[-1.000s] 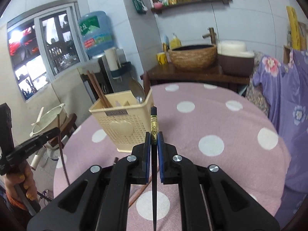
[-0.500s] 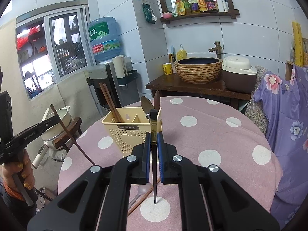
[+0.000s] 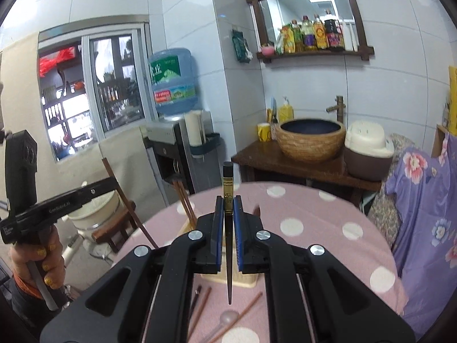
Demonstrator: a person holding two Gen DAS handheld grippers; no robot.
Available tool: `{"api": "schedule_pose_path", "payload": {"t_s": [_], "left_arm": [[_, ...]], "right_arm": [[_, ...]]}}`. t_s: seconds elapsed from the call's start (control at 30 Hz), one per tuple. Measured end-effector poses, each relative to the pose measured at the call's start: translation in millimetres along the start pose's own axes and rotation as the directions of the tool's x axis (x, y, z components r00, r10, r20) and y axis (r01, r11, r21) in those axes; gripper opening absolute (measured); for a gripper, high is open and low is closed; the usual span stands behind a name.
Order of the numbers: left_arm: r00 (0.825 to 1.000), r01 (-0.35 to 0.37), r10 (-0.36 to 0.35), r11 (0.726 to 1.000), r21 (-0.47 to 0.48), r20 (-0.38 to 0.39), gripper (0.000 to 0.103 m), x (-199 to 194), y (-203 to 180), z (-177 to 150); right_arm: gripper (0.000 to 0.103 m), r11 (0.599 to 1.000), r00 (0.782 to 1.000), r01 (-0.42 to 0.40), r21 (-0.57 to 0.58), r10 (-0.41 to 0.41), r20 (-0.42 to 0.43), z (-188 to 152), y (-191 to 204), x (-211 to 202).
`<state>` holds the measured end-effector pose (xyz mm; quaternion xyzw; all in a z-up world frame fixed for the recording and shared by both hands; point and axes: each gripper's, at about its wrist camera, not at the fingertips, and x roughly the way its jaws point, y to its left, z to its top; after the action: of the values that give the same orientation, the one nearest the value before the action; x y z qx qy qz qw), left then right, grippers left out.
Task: Organize utensils
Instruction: 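Carry both chopsticks upright over the cream basket with both tools, then lower both chopsticks into the basket and open both tools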
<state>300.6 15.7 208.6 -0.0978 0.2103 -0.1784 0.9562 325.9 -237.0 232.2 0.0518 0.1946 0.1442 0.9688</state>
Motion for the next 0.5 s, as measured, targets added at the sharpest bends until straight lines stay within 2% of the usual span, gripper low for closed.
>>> {"api": "schedule_pose_path", "payload": {"t_s": [0.13, 0.23, 0.37, 0.5], "left_arm": [[0.999, -0.010, 0.011, 1.000, -0.025, 0.050, 0.008, 6, -8, 39], [0.996, -0.047, 0.050, 0.998, -0.034, 0.079, 0.008, 18, -10, 54], [0.996, -0.062, 0.065, 0.997, -0.056, 0.055, 0.008, 39, -5, 48], [0.996, -0.082, 0.084, 0.994, -0.075, 0.022, 0.008, 59, 5, 20]], "right_arm": [[0.008, 0.999, 0.997, 0.041, -0.011, -0.041, 0.068, 43, 8, 8], [0.008, 0.998, 0.995, 0.064, 0.004, -0.065, 0.077, 54, 10, 22], [0.008, 0.996, 0.995, 0.091, 0.016, -0.092, 0.047, 39, 7, 50], [0.008, 0.992, 0.993, 0.118, 0.031, -0.119, 0.018, 9, 1, 74]]}}
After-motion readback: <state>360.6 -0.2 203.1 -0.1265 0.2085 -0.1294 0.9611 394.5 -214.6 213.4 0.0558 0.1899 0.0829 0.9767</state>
